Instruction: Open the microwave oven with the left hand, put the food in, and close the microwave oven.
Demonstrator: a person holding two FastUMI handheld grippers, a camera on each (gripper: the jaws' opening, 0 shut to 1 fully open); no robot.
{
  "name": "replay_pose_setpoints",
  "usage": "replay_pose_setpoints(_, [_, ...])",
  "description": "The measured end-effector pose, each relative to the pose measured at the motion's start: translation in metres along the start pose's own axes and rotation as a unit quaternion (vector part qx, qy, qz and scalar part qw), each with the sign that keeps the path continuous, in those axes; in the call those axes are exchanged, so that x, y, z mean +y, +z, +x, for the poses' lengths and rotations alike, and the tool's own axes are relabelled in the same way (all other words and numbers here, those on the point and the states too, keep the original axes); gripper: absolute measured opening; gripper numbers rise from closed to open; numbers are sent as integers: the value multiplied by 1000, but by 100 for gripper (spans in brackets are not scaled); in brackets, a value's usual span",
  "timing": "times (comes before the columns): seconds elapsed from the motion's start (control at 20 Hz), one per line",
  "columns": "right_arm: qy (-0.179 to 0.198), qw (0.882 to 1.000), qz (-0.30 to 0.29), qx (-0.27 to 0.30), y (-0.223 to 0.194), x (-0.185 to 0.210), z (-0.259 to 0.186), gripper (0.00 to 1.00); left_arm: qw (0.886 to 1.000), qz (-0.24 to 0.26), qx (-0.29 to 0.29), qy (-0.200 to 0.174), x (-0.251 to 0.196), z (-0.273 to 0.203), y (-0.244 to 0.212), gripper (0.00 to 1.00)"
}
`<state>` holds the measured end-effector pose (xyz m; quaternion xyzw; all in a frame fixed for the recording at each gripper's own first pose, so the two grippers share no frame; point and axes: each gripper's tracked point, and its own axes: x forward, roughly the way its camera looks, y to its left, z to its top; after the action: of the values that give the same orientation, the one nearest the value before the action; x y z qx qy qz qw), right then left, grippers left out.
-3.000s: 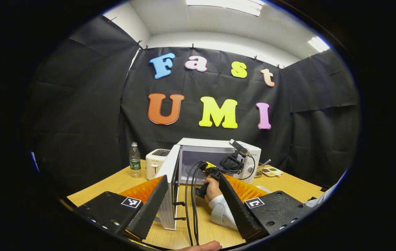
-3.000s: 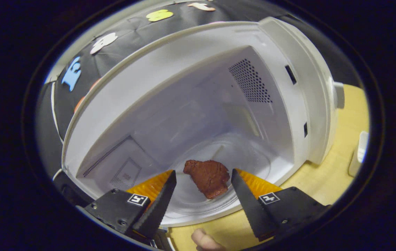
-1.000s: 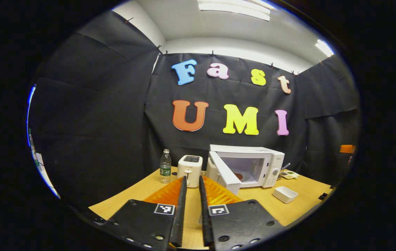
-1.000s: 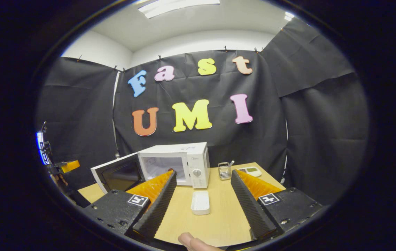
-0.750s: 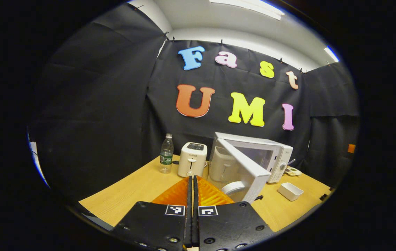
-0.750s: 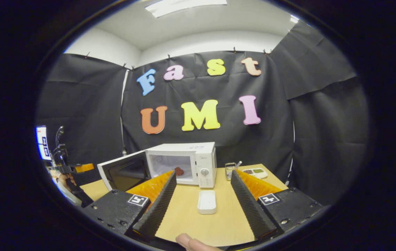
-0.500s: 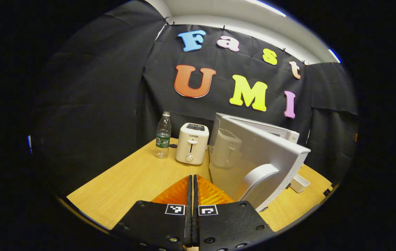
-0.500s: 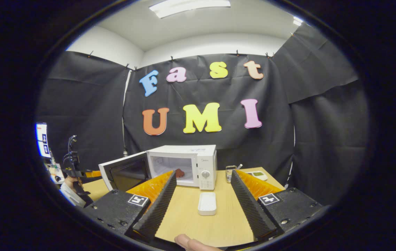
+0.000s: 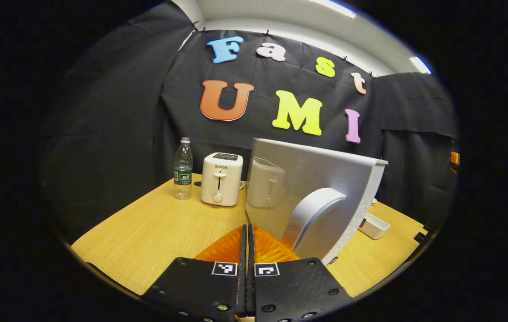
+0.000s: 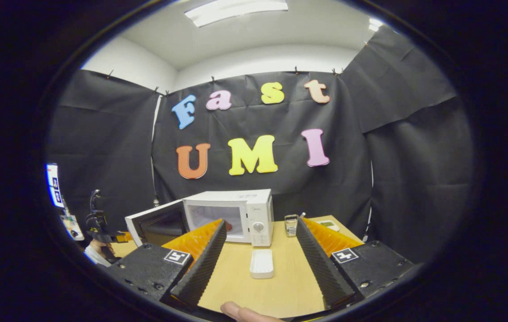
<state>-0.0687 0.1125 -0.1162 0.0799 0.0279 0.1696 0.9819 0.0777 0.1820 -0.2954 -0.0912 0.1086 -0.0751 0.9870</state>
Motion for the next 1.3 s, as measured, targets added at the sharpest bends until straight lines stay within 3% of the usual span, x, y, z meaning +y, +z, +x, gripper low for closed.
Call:
replay_pose_setpoints(0.55, [-17, 1000, 7, -14, 8, -20, -15, 100, 997, 43, 7, -61, -80, 35, -13, 0])
replay_pose_setpoints(1.05, [-41, 999, 2, -26, 11, -45, -26, 100, 987, 99, -15, -129, -180, 89, -12, 0])
replay_pose_setpoints(1.1, [-42, 999, 4, -24, 9, -49, -25, 89, 985, 104, -14, -136, -190, 95, -15, 0])
replay_pose_setpoints(1.15, [-42, 999, 9, -22, 6, -52, -24, 100, 984, 108, -12, -141, -200, 101, -17, 0])
replay_pose_setpoints(1.3, [-45, 999, 22, -16, -1, -64, -22, 100, 984, 110, -4, -141, -223, 123, -21, 0])
